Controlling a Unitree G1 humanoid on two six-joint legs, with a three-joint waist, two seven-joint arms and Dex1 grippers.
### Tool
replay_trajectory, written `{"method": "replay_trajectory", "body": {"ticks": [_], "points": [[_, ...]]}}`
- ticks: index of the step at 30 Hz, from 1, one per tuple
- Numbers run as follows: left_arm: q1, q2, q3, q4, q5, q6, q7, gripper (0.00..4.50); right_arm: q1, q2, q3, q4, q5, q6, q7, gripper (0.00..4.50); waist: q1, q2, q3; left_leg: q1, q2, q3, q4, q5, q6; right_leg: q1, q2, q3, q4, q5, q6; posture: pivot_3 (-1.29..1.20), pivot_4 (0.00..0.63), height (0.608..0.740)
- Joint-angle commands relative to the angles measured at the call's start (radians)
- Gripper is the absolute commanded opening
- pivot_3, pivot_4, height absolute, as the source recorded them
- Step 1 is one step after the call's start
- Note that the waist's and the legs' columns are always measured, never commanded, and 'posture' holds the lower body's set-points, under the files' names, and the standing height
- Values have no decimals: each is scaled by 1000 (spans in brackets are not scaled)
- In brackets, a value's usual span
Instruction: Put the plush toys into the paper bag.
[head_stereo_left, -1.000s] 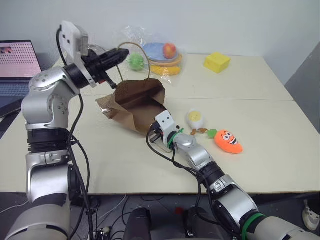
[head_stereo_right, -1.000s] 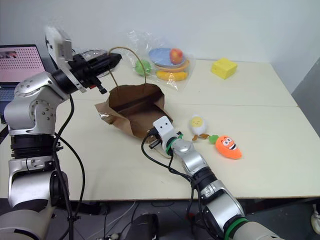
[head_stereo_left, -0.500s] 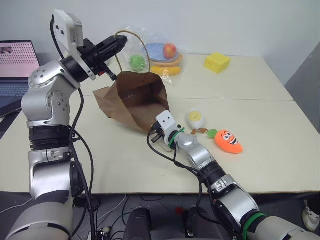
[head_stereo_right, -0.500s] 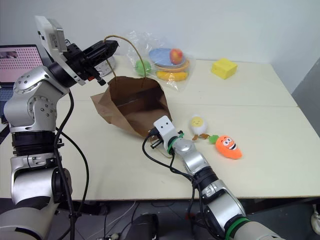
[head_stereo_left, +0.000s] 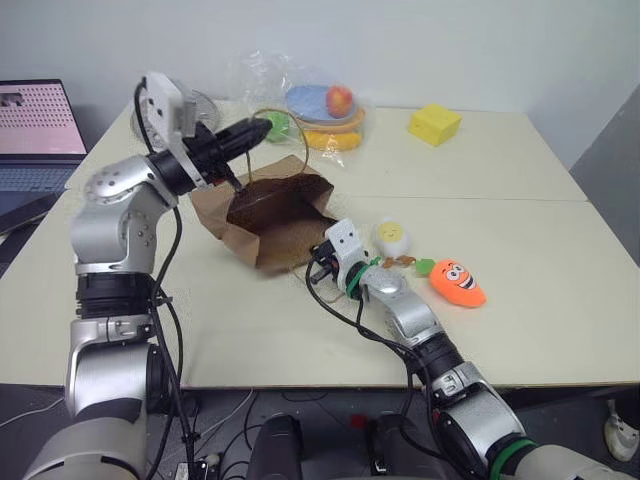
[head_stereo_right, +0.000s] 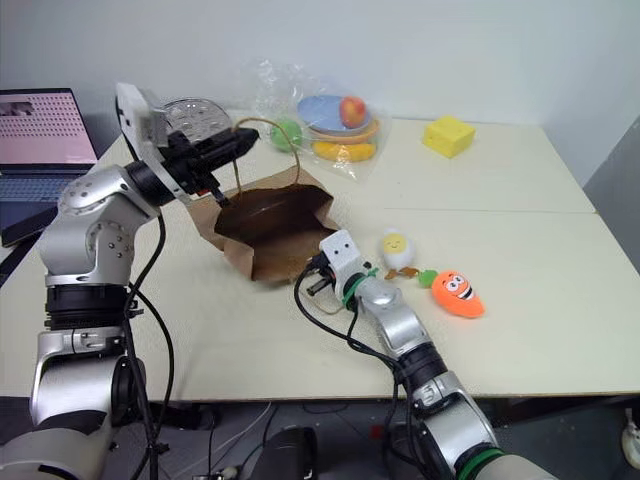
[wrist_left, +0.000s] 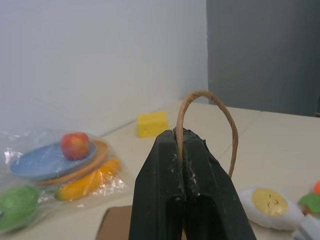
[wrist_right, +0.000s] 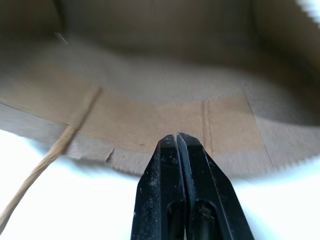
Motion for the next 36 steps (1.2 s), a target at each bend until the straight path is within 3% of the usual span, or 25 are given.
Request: {"method": "replay_trajectory", "body": {"ticks": [1,8,11,17,22,29,36], "points": [[-1,8,-13,-63,-2,-6,-17,0,16,-9,-23,-176,59,26,46,46,-1,0,0,0,0,0,0,0,0,0,0,0,0,0,0,0,150,740],[7,-4,-31,-67,3,-7,-21,0,112,-66,-74,-552,221,194,90,46,1,0,0,0,0,0,-1,0,0,0,0,0,0,-1,-1,0,150,740],[9,-5,-36,-72,2,-2,-24,0,171,-169,-132,-738,297,310,99,553,5,0,0,0,0,0,-1,0,0,0,-1,0,0,-2,-4,0,150,740],[16,-7,-39,-84,-6,18,-27,0,320,-362,-368,-1015,419,539,25,2582,6,0,0,0,-1,0,-1,0,0,1,-1,-1,-2,-5,-7,0,150,740],[33,-12,-44,-105,-9,32,-27,0,540,-481,-502,-1063,312,583,-79,4362,5,0,0,1,-1,0,-2,0,0,1,-1,-1,-3,-7,-11,0,150,740],[50,-8,-41,-127,-18,56,-22,0,721,-484,-445,-1065,254,545,-114,4435,-2,0,0,2,-1,0,-2,0,0,1,-1,0,-2,-8,-10,0,150,740],[58,-6,-37,-147,-21,69,-15,0,719,-513,-421,-949,253,460,-44,4435,1,0,0,2,-1,1,-1,0,0,3,-2,1,-5,-8,-10,0,150,740]]}}
